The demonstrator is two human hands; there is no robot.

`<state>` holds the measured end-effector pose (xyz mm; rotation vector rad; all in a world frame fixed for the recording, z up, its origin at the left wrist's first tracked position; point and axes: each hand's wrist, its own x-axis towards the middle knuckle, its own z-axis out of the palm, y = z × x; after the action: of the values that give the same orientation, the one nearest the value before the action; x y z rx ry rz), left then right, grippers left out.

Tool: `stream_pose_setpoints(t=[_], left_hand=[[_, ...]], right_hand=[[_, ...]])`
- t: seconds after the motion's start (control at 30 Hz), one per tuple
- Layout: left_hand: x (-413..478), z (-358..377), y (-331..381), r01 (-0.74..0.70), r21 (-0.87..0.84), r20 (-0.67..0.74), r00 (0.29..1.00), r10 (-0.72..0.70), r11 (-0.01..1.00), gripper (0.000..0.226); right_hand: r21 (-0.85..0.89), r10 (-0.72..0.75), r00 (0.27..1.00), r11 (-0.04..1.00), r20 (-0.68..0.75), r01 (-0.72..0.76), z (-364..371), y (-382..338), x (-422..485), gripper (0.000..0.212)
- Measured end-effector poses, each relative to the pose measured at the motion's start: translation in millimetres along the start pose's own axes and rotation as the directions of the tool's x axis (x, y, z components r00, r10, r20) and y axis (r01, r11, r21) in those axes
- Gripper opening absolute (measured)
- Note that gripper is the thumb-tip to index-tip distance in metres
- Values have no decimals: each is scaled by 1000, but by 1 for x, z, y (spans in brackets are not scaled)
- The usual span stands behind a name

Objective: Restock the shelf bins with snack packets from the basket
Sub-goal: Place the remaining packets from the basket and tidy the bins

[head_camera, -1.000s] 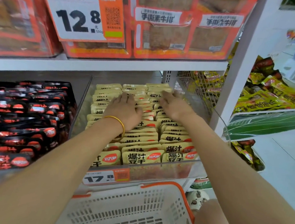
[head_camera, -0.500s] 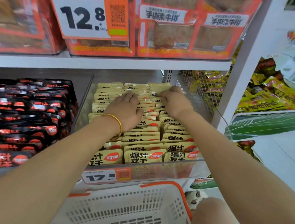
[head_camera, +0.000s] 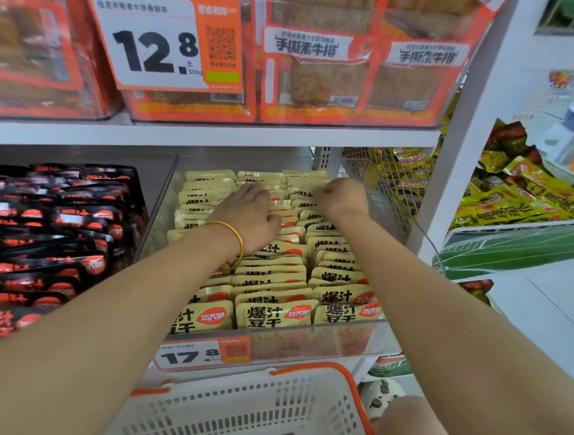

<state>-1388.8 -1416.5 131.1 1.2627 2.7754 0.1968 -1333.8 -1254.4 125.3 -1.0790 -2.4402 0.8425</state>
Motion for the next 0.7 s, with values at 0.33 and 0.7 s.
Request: stream_pose_setpoints(t=[0.33,0.7], left_hand=[[1,4,-4,-41,56,42,998,39,998,58],[-13,-16,-32,178,68,1,984,-178,982,57]], right_hand=[[102,145,989,985,-41,-140,3,-8,-6,15],[-373,-207,971,916,-123,148,2,-26,-28,42]])
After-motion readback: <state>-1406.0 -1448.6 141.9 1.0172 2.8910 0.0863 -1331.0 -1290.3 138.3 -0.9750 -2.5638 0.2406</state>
